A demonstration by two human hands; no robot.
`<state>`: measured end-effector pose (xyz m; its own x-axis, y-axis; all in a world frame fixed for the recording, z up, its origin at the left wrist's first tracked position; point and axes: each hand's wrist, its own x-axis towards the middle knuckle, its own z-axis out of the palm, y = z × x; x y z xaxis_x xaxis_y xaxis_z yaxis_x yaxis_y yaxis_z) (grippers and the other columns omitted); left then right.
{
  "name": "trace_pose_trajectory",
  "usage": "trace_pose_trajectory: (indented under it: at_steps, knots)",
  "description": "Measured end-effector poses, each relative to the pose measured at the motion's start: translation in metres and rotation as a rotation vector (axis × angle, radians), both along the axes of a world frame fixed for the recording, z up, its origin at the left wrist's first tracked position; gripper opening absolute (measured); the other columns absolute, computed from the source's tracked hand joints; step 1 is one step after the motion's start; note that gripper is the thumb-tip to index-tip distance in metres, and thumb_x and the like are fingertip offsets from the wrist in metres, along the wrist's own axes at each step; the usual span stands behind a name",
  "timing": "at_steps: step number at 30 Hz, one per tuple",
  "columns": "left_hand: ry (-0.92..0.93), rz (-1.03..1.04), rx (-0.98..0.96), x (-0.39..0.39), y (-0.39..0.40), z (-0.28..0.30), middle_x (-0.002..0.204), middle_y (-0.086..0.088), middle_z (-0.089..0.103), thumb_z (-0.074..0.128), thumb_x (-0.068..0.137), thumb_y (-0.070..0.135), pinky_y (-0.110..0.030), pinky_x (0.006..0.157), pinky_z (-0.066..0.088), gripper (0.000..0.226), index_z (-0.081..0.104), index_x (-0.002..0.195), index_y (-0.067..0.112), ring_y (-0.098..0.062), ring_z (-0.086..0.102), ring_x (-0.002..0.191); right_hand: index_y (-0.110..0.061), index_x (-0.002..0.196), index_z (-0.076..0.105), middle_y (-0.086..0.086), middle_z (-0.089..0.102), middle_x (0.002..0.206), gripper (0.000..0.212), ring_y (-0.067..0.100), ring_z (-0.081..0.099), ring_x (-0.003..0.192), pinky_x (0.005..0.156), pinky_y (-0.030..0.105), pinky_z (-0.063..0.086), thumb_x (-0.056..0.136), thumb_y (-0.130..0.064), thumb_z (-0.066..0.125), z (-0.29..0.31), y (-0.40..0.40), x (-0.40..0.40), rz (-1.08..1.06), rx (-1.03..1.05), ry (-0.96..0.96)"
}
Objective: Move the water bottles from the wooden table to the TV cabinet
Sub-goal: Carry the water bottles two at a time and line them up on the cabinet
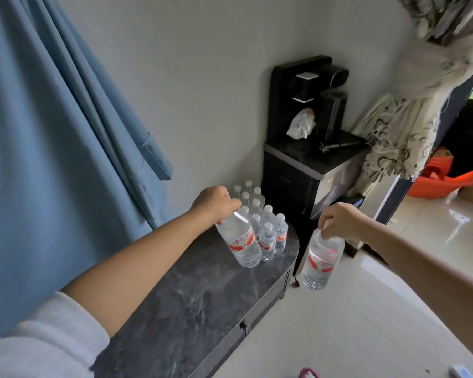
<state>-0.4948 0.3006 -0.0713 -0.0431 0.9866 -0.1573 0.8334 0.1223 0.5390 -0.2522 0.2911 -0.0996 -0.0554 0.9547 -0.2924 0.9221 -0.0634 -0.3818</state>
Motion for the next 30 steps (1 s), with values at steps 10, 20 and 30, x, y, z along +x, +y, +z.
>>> trace_pose_trajectory:
  at_steps: [10, 20, 30]
  knots:
    - [-0.038, 0.100, 0.009, 0.082, 0.147, -0.001, 0.049, -0.004, 0.040, 0.051, 0.084, 0.016, -0.023, 0.049, 0.030, 0.033, 0.035, 0.056, 0.016, -0.016, 0.042, 0.041, -0.010, 0.091, 0.069, 0.000, 0.054, 0.088, 0.014, 0.015, 0.052, 0.082, 0.057, 0.016, 0.040, 0.078, -0.009, 0.063, -0.027, 0.162, 0.058, 0.225, -0.004, -0.049]
    - [-0.127, 0.187, -0.047, 0.146, 0.274, -0.051, 0.058, 0.001, 0.045, 0.052, 0.087, 0.018, -0.025, 0.054, 0.036, 0.033, 0.036, 0.059, 0.018, -0.023, 0.052, 0.061, -0.016, 0.089, 0.067, -0.003, 0.044, 0.095, 0.015, 0.014, 0.048, 0.086, 0.063, 0.019, 0.042, 0.077, -0.012, 0.060, -0.072, 0.287, 0.086, 0.316, -0.017, -0.093]
    - [-0.141, 0.201, -0.301, 0.160, 0.363, -0.145, 0.048, 0.001, 0.046, 0.055, 0.084, 0.016, -0.020, 0.043, 0.035, 0.033, 0.037, 0.056, 0.017, -0.013, 0.049, 0.041, -0.016, 0.110, 0.065, 0.006, 0.044, 0.116, 0.028, 0.021, 0.051, 0.086, 0.072, 0.025, 0.043, 0.083, -0.014, 0.056, -0.142, 0.361, 0.076, 0.333, -0.139, -0.151]
